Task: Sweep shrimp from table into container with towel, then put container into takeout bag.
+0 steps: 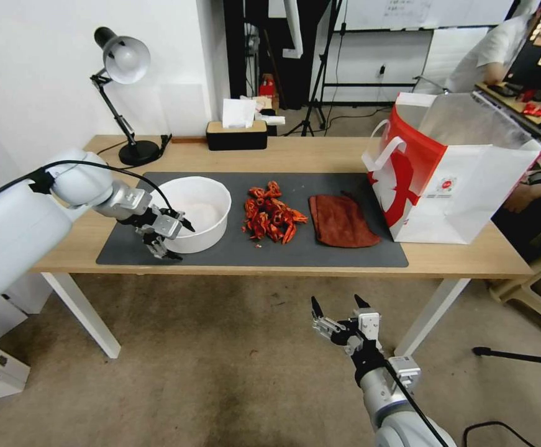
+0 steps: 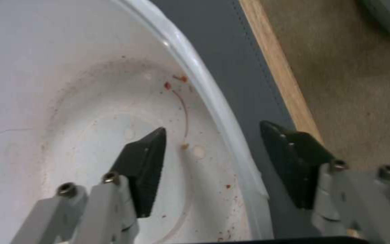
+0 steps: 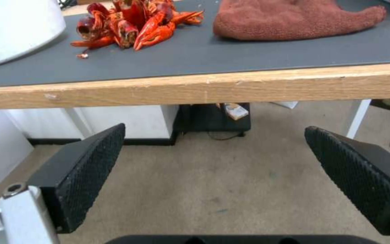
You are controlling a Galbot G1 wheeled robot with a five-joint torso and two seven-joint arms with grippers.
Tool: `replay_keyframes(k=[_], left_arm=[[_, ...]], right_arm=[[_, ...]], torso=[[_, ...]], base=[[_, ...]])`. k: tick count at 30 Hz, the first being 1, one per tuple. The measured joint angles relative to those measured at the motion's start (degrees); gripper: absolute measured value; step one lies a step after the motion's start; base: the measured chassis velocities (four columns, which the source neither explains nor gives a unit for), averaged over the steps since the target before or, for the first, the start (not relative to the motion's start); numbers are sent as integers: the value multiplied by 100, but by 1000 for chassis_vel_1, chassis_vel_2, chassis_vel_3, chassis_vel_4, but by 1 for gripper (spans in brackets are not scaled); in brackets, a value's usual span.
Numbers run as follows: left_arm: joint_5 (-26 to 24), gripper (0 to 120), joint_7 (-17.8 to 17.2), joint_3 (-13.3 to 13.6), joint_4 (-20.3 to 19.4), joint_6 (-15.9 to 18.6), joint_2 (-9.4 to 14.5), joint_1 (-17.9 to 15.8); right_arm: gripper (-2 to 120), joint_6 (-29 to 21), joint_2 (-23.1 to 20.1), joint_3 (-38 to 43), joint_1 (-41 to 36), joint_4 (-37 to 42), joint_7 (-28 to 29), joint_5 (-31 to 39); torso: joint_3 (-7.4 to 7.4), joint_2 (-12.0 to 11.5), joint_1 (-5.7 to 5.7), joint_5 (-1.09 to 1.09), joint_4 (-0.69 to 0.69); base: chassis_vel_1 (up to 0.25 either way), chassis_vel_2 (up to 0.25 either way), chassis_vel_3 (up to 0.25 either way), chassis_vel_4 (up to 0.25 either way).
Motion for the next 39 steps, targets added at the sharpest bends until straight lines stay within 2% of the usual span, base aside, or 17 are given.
replay_keyframes(k=[1, 3, 6, 9, 13, 14, 22, 27, 28, 29, 30, 32, 33, 34, 36, 37, 39], left_arm=[[2, 52, 2, 2, 2, 0, -3, 0], [13, 40, 13, 28, 15, 0, -24, -16], [15, 35, 16, 42, 17, 0, -30, -28], [7, 17, 19, 139, 10, -5, -35, -133], [-3, 9, 15, 155, -3, -26, -24, -153], [-4, 1, -3, 154, -19, -73, -5, -153], [-37, 0, -75, -41, -181, -173, 137, 11], [-148, 0, -110, -555, -520, -217, 409, 462], [-148, 0, -110, -555, -520, -217, 409, 462], [-168, 0, -93, -819, -670, -286, 509, 670], [-168, 0, -93, -819, -670, -286, 509, 670], [-142, 0, -43, -1177, -951, -458, 673, 952], [-124, 0, -29, -1457, -1261, -562, 847, 1224], [-124, 0, -29, -1457, -1261, -562, 847, 1224], [-23, 0, 15, -2056, -1811, -768, 1086, 1850], [-23, 0, 15, -2056, -1811, -768, 1086, 1850], [285, 0, 41, -2576, -2251, -1028, 1218, 2511]], right_arm=[[100, 0, -2, 1, 0, 0, 0, 0], [100, 0, -11, 13, 0, 2, -1, 3], [100, 0, -13, 17, 1, 4, -1, 5], [100, 0, -17, 28, 2, 9, -1, 9], [100, 0, -12, 28, -1, 13, -2, 9], [100, 0, -8, 25, -3, 19, -1, 9], [100, 0, 0, 11, -36, 51, 0, 5], [100, 0, -11, -6, -69, 98, 1, -1], [100, 0, -11, -6, -69, 98, 1, -1], [100, 0, -18, -8, -73, 115, 1, -1], [100, 0, -18, -8, -73, 115, 1, -1], [100, 0, -23, -12, -79, 133, 1, -1], [100, 0, -28, -14, -87, 144, 1, -1], [100, 0, -28, -14, -87, 144, 1, -1], [100, 0, -35, -19, -90, 158, 0, -2], [100, 0, -35, -19, -90, 158, 0, -2], [100, 0, -39, -18, -84, 156, 1, -4]], torso=[[0, 0, 0, 0, 0], [0, 0, 0, 0, 0], [0, 0, 0, 0, 0], [2, 0, 1, -2, -3], [2, -1, 1, -2, -3], [1, -1, 1, -2, -1], [2, -1, 1, -2, -2], [1, -1, 1, -2, -1], [1, -1, 1, -2, -1], [1, -1, 1, -3, -1], [1, -1, 1, -3, -1], [1, -1, 1, -2, -2], [0, -1, 1, -2, -2], [0, -1, 1, -2, -2], [0, -1, 1, -2, 0], [0, -1, 1, -2, 0], [0, -1, 0, -2, 0]], base=[[0, 0, 0, 0], [0, 0, 0, 0], [0, 0, 0, 0], [0, 0, 0, 0], [0, 0, 0, 0], [0, 0, 0, 0], [0, 0, 0, 0], [0, 0, 0, 0], [0, 0, 0, 0], [0, 0, 0, 0], [0, 0, 0, 0], [0, 0, 0, 0], [0, 0, 0, 0], [0, 0, 0, 0], [0, 0, 0, 0], [0, 0, 0, 0], [0, 0, 0, 0]])
